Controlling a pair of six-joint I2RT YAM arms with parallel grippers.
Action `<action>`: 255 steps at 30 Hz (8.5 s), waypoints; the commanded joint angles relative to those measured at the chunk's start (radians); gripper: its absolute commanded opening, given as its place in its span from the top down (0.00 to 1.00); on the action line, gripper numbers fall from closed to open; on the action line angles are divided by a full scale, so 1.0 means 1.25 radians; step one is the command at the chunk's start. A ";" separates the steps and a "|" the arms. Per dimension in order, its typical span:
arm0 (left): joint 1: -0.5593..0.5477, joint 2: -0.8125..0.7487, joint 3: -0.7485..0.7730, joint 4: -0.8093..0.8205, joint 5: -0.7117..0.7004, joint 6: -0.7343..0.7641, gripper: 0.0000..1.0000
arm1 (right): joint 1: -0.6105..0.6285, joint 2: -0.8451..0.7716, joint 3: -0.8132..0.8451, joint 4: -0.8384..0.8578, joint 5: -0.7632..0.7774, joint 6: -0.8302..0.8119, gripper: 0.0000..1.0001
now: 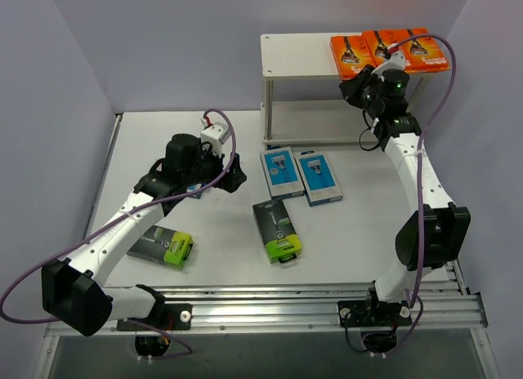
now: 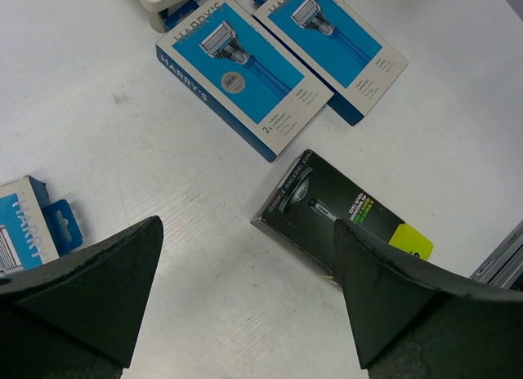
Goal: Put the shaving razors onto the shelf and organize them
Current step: Place the shaving razor onto shelf
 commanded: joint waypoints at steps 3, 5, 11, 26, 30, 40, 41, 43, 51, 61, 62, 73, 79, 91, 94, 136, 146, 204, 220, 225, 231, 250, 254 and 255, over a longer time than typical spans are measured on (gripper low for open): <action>0.000 -0.022 0.000 0.019 -0.004 0.016 0.06 | 0.004 0.024 0.050 0.037 0.002 -0.003 0.93; 0.000 -0.022 -0.001 0.021 -0.002 0.015 0.06 | 0.007 0.029 0.052 0.042 0.000 -0.001 0.93; 0.000 -0.018 0.001 0.018 -0.002 0.018 0.06 | 0.007 0.044 0.070 0.044 0.001 0.001 0.93; 0.000 -0.009 0.003 0.011 0.005 0.020 0.06 | 0.006 0.101 0.148 0.027 -0.004 -0.003 0.94; -0.001 -0.005 0.006 0.010 0.007 0.022 0.06 | 0.004 0.106 0.156 0.026 -0.003 -0.003 0.94; 0.000 0.003 0.008 0.009 0.013 0.023 0.06 | -0.004 0.096 0.150 0.023 -0.014 -0.010 0.94; 0.000 0.003 0.008 0.009 0.014 0.022 0.06 | -0.004 0.087 0.145 0.021 -0.018 -0.013 0.94; 0.002 0.001 0.008 0.011 0.013 0.021 0.06 | -0.004 0.076 0.137 0.015 -0.018 -0.026 0.93; 0.002 -0.007 0.006 0.016 0.021 0.015 0.06 | -0.017 -0.034 0.034 0.005 -0.027 -0.053 0.85; 0.002 -0.032 0.000 0.016 -0.001 0.018 0.06 | -0.113 -0.124 0.007 -0.062 -0.036 -0.036 0.86; 0.002 -0.034 0.000 0.015 -0.002 0.017 0.06 | -0.125 -0.127 0.009 -0.066 -0.035 -0.024 0.87; 0.002 -0.045 0.002 0.009 -0.025 0.010 0.06 | -0.226 -0.104 0.067 -0.094 -0.041 0.007 0.91; 0.002 -0.042 0.002 0.006 -0.013 0.012 0.06 | -0.226 -0.061 0.086 -0.085 -0.047 0.010 0.91; 0.002 -0.033 0.005 0.008 0.005 0.010 0.06 | -0.224 0.024 0.149 -0.071 -0.053 0.020 0.91; 0.002 -0.031 0.006 0.004 0.005 0.011 0.06 | -0.222 0.040 0.156 -0.065 -0.057 0.025 0.91; 0.004 -0.012 0.103 0.014 0.015 -0.059 0.06 | -0.226 -0.188 -0.130 -0.060 -0.096 -0.004 0.83; 0.000 0.161 0.452 0.051 0.023 -0.206 0.06 | -0.093 -0.382 -0.484 0.040 -0.010 0.030 0.76; -0.152 1.026 1.345 0.409 -0.159 -0.524 0.06 | 0.176 -0.523 -0.792 0.065 -0.064 -0.045 0.62; -0.165 1.058 1.350 0.479 -0.139 -0.572 0.06 | 0.176 -0.515 -0.801 0.076 -0.069 -0.046 0.61; -0.169 1.065 1.351 0.488 -0.136 -0.579 0.06 | 0.176 -0.513 -0.801 0.077 -0.069 -0.047 0.61; -0.173 1.066 1.353 0.497 -0.133 -0.573 0.06 | 0.176 -0.512 -0.802 0.079 -0.069 -0.048 0.61; -0.184 1.071 1.364 0.513 -0.112 -0.555 0.06 | 0.177 -0.502 -0.803 0.085 -0.075 -0.050 0.61; -0.186 1.076 1.364 0.517 -0.107 -0.547 0.06 | 0.176 -0.505 -0.803 0.082 -0.074 -0.050 0.61; -0.187 1.076 1.367 0.517 -0.106 -0.546 0.06 | 0.176 -0.505 -0.805 0.082 -0.074 -0.050 0.61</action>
